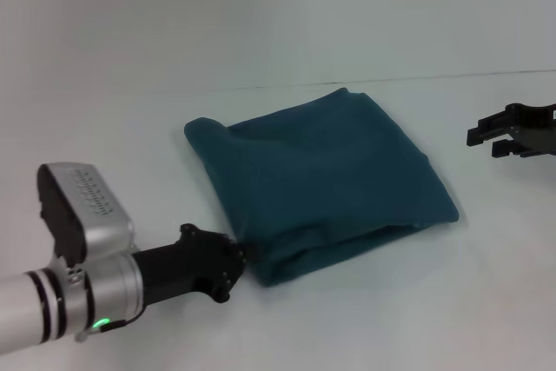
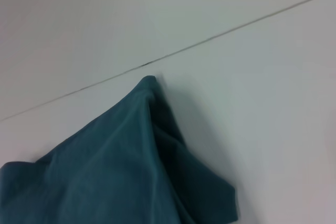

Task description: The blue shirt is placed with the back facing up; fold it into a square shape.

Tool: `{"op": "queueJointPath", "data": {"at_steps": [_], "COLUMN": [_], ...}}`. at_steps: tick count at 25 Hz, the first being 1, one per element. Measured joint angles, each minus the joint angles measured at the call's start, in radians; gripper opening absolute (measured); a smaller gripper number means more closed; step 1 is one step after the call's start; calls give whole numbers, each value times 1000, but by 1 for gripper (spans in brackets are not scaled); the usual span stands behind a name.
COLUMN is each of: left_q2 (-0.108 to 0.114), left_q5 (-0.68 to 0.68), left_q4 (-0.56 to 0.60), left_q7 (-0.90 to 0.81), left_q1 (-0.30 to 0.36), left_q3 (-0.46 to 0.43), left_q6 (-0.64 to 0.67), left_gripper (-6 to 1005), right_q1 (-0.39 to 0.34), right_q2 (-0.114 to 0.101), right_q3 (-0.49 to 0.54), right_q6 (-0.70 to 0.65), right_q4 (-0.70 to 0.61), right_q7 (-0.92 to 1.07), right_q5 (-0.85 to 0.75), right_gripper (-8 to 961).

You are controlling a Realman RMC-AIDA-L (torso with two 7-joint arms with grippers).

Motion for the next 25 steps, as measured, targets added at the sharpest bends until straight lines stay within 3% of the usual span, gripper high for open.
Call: {"op": "queueJointPath", "data": {"at_steps": [10, 13, 17, 21, 25], "left_q2": [1, 5, 21, 46, 60], "left_q5": [43, 54, 160, 253, 285], "left_q4": [12, 15, 23, 17, -4], "left_q7": [7, -84, -442, -970, -1192], "left_q1": [49, 36, -18, -75, -99], "left_q3": [-115, -127, -142, -170, -239], "left_q6": [97, 118, 144, 176, 253], "left_gripper": [56, 59, 64, 68, 206], "right_q1": [0, 1, 2, 4, 7], "right_q2": [-1, -1, -1, 0, 0], "right_q3": [1, 1, 1, 1, 1], "right_q6": [-2, -3, -7, -8, -9], "right_q4": [0, 0, 0, 0, 0], "right_q7": [3, 3, 4, 4, 3], "right_q5": [0, 0, 0, 1, 1], "right_gripper": [573, 575, 577, 580, 582]}}
